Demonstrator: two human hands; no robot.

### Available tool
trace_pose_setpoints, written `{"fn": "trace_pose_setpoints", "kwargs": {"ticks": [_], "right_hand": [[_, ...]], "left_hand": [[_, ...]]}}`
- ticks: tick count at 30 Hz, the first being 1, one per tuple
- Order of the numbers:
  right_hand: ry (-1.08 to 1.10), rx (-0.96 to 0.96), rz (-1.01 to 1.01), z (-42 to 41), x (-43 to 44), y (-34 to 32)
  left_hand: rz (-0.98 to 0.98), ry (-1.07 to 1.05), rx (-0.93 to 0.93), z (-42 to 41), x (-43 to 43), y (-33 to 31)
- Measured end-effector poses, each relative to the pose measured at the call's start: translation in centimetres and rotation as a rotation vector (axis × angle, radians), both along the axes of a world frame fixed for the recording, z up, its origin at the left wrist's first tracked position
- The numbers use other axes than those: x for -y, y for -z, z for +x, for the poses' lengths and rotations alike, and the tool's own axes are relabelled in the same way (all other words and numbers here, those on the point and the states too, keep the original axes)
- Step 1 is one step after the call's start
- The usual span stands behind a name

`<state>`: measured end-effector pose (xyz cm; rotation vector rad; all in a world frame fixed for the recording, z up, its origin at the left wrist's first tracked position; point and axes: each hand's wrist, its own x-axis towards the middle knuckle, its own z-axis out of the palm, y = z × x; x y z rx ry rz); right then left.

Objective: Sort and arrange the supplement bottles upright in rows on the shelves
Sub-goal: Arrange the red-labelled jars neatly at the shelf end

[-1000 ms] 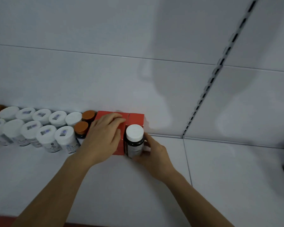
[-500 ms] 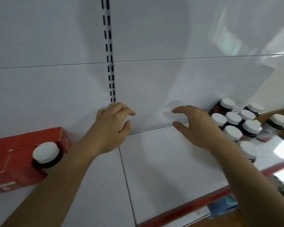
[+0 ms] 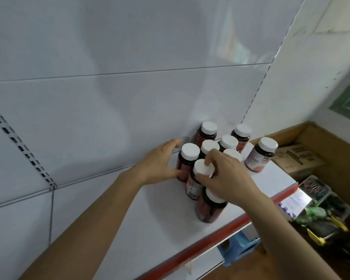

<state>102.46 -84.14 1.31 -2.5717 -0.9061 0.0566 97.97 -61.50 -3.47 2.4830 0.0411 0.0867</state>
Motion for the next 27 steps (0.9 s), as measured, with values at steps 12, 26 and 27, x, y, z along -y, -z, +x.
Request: {"fn": "trace_pose_setpoints", "kwargs": {"ticks": [12,26,27], "right_hand": [[-0.134,0.054,0.591,-1.3,-2.9,0.3],[-0.754,-0.306,0.56,-16.4,-26.2,2.5],[-0.767,-0.277,0.552,-17.6,-28.2,2.6]], "left_hand": [[-0.683,-0.641,0.344,-6.0,0.4,3.3],[-0.413,-1.137,0.425,-33.9,-5.2,1.7],[-0.382,-1.148,0.409,-35.1,-5.4,1.8]]}}
